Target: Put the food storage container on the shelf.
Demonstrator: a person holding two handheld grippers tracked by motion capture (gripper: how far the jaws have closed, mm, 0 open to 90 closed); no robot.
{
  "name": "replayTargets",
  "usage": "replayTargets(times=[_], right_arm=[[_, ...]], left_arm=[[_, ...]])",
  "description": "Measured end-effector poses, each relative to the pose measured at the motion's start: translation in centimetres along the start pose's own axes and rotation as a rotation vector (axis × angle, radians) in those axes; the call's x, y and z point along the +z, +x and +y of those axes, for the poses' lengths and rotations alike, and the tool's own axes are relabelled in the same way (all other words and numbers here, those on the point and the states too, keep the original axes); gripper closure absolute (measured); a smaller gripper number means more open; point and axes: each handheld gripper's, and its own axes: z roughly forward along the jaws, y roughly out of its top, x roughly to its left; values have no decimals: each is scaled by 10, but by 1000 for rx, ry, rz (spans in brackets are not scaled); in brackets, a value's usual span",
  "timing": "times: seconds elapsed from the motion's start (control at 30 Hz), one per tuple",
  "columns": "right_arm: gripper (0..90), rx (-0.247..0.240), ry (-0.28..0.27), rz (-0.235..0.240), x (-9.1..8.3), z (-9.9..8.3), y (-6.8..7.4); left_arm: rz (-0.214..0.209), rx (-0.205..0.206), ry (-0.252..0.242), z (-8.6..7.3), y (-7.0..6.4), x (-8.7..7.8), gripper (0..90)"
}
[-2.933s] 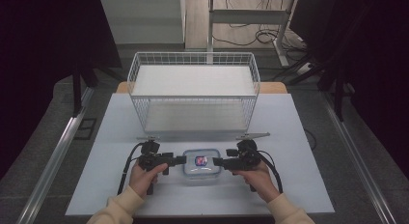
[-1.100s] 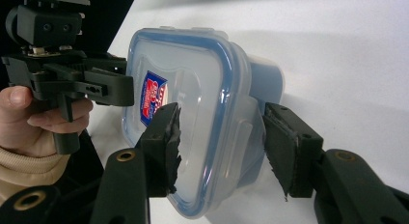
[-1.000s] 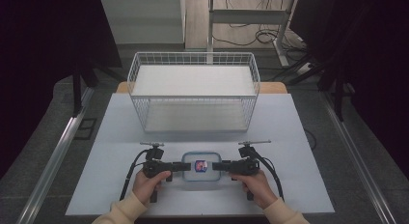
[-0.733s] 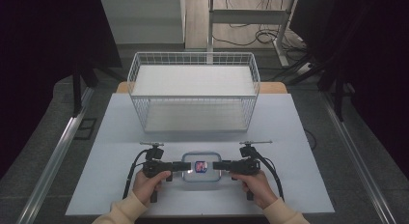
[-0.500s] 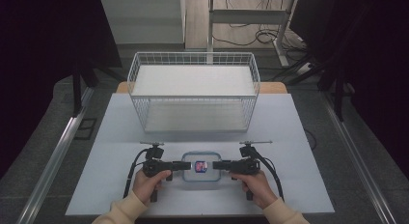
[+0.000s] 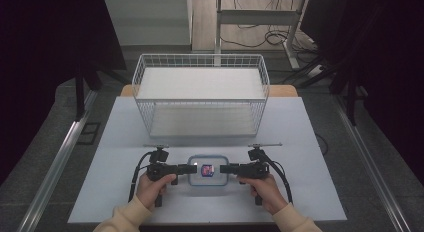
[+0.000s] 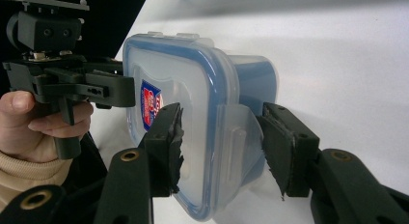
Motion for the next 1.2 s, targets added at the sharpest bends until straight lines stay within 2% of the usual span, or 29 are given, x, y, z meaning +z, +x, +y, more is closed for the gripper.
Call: replayTargets(times=[0.2, 0.37, 0.87, 1.2], right_arm=[[506, -12, -5, 2, -2, 7, 4], [506, -41, -16, -5, -8, 22, 14], [503, -136, -77, -9, -32, 85, 59], [499, -193, -103, -24, -48, 122, 83]], left_arm=[[0, 16, -14, 8, -5, -5, 511], [-4, 33, -30, 21, -13, -15, 511], [12, 116, -124, 76, -50, -54, 511], [10, 153, -156, 107, -70, -72, 511]])
